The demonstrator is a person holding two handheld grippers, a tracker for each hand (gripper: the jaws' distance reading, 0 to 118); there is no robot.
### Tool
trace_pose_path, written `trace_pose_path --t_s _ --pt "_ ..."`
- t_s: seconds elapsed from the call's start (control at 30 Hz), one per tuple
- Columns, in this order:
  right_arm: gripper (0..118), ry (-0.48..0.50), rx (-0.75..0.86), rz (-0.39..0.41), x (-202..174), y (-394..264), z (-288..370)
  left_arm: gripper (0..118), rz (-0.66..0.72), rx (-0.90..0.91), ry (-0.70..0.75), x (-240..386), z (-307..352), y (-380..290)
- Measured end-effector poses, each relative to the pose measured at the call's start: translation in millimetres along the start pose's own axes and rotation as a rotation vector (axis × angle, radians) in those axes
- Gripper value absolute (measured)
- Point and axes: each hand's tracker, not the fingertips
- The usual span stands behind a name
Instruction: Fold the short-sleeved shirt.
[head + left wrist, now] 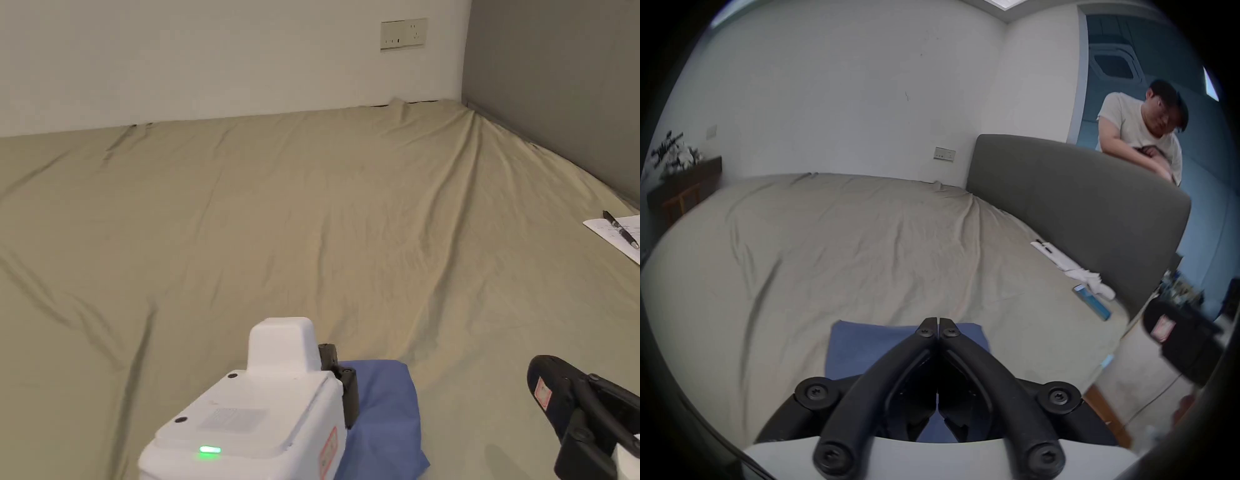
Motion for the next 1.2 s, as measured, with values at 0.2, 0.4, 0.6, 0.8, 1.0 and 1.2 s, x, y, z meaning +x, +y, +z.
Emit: trace_pose_path --t_s 0.2,0.4,0.6,0.8,1.0,1.2 --pt "2 0.019 0.009 0.003 1 4 -2 0 -0.618 -0.045 0.396 57 -62 -40" --pt "2 -0.007 0.012 0.011 16 6 6 0 -0.772 -0.257 0.400 80 -120 -96" --pt "2 -0.050 0.000 -0.007 32 2 8 0 -1.044 -0.208 0.521 100 -141 -140" --pt "2 -0.044 -0.005 -0.001 27 -1 9 0 -0.873 -0.230 0.392 93 -121 -110" --pt "2 -0.021 0.017 0.018 14 -3 4 0 -0.080 -0.226 -0.026 12 -36 -19" --pt "2 0.007 0.049 0.044 -14 -7 -10 8 0.064 0.139 -0.025 -55 68 8"
